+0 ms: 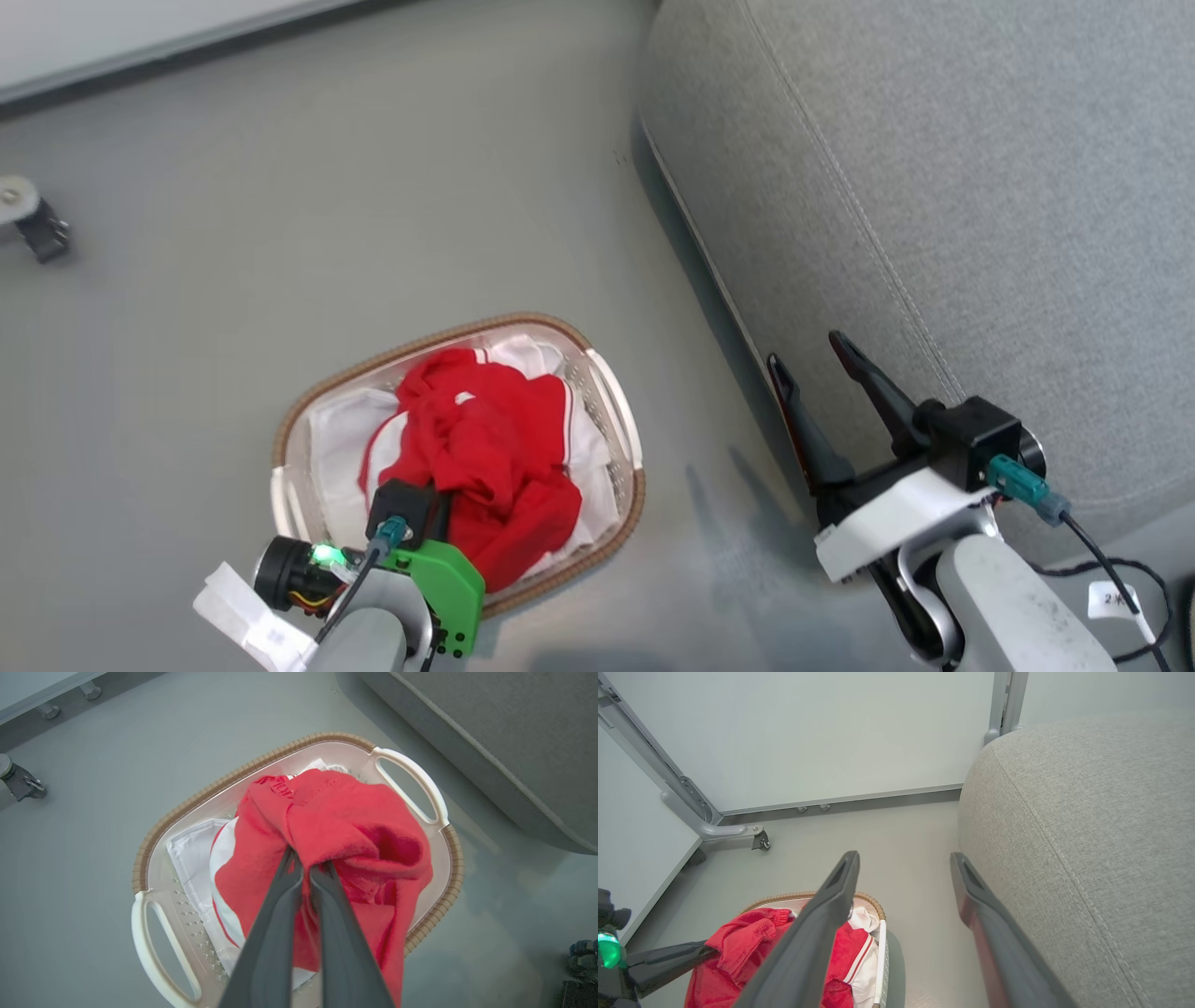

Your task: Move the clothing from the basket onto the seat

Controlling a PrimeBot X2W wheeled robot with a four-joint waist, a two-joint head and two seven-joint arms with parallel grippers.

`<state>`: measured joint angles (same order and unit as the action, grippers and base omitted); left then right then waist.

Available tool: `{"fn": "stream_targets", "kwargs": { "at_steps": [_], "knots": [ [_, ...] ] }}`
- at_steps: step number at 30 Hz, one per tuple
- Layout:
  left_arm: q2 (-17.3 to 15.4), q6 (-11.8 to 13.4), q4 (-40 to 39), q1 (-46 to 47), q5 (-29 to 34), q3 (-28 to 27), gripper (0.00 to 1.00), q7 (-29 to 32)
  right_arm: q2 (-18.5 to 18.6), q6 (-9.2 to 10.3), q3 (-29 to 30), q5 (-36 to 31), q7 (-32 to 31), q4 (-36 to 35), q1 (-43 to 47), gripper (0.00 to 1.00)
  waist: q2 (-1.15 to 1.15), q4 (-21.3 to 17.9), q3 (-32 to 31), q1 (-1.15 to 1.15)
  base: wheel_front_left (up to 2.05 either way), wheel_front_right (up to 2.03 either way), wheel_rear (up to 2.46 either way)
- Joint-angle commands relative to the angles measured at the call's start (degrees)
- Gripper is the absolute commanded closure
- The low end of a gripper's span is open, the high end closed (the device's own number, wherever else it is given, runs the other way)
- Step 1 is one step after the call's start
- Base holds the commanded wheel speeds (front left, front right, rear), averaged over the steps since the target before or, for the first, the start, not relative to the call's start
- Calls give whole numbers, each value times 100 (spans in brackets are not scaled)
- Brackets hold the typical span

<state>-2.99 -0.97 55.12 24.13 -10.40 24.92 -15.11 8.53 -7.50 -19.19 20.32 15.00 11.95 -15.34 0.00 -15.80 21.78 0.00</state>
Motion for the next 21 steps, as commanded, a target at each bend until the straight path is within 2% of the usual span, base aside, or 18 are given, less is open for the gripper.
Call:
{"fn": "stream_targets", "kwargs": {
  "at_steps": [1, 12, 21],
  "knots": [
    [-7, -25, -189, -156, -5, -24, 100, -5, 44, 2, 27, -47, 26, 42, 157, 0, 0, 448, -645, 0, 0, 0, 0],
    [3, -158, -1858, -826, -232, -258, 100, -5, -82, 2, 227, -130, 26, 91, 742, 0, 0, 868, -1450, 0, 0, 0, 0],
    [2, -157, -2980, -896, -569, -190, 100, -6, -126, 2, 218, -225, 26, 156, 1003, 0, 0, 974, -1919, 0, 0, 0, 0]
  ]
}}
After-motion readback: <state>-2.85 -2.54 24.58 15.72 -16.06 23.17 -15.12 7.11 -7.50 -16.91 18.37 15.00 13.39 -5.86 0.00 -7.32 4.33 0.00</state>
